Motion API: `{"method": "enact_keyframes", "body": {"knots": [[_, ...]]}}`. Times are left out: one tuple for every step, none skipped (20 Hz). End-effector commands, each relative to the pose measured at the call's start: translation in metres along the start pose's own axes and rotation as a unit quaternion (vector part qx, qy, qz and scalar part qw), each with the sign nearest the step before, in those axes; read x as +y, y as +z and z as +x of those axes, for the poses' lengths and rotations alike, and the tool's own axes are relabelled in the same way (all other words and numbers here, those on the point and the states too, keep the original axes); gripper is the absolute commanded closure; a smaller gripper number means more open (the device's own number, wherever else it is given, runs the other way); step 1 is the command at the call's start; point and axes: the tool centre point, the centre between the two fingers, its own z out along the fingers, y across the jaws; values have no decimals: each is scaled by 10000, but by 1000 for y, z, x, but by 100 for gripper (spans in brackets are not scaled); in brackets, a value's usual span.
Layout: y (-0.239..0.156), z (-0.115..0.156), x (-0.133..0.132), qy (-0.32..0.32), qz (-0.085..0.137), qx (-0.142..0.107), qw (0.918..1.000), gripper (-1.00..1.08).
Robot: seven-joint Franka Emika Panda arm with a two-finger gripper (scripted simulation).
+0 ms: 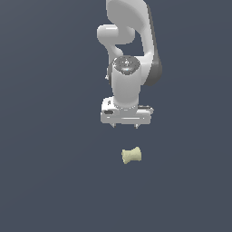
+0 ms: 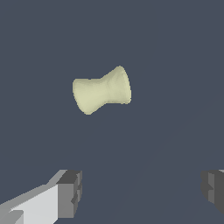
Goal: Pick up the object and move it to a goal position.
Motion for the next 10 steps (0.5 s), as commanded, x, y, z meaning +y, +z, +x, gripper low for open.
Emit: {"method": "enact_keyframes", "body": {"knots": [[2, 3, -1, 182, 0, -6, 9998, -92], [2, 4, -1, 270, 0, -8, 9996, -92], [3, 5, -1, 364, 0, -11, 9993, -92], [4, 7, -2, 464, 0, -14, 9989, -92], [5, 8, -2, 571, -1, -16, 9984, -92], [6, 10, -3, 684, -2, -19, 9977, -92], [7, 12, -3, 804, -3, -22, 9968, -92], [8, 14, -4, 930, -4, -25, 9957, -92], [10, 16, -4, 1061, -6, -28, 9943, -92], [11, 17, -5, 1193, -8, -31, 9929, -92]]}}
